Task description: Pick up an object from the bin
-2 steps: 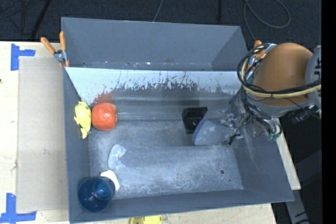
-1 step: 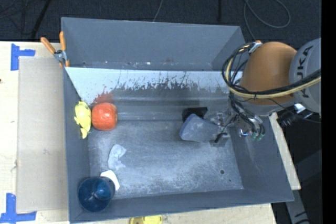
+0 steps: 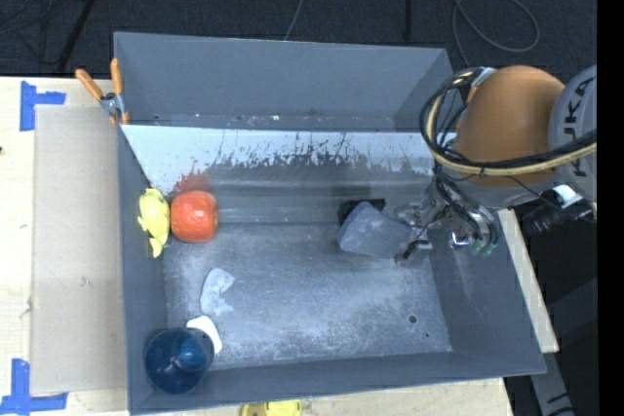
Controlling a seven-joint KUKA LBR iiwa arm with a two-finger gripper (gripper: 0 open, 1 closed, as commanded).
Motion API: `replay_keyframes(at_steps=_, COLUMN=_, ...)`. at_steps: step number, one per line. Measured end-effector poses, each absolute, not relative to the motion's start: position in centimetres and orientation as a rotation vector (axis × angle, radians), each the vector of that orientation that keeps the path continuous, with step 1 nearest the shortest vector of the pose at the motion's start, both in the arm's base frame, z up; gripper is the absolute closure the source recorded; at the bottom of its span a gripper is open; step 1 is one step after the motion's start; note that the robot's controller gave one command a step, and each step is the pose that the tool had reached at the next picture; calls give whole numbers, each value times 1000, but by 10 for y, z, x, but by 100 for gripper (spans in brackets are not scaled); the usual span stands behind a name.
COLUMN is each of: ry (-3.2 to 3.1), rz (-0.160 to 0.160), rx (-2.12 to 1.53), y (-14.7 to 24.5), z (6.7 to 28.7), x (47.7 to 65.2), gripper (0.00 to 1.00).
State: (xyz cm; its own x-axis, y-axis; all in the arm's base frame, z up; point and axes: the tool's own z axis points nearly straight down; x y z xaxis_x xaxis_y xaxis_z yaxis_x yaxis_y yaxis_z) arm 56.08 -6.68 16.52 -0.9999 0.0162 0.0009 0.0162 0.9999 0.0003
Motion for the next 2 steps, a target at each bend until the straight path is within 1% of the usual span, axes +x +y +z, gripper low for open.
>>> replay_keyframes(at_steps=1, ry=-3118, rz=1, rx=420, y=-67, z=173, x=570, gripper=100)
replay_keyframes(at_steps=2, ry=-3131, rz=-1, rx=258, y=-40, z=175, x=562, gripper=100)
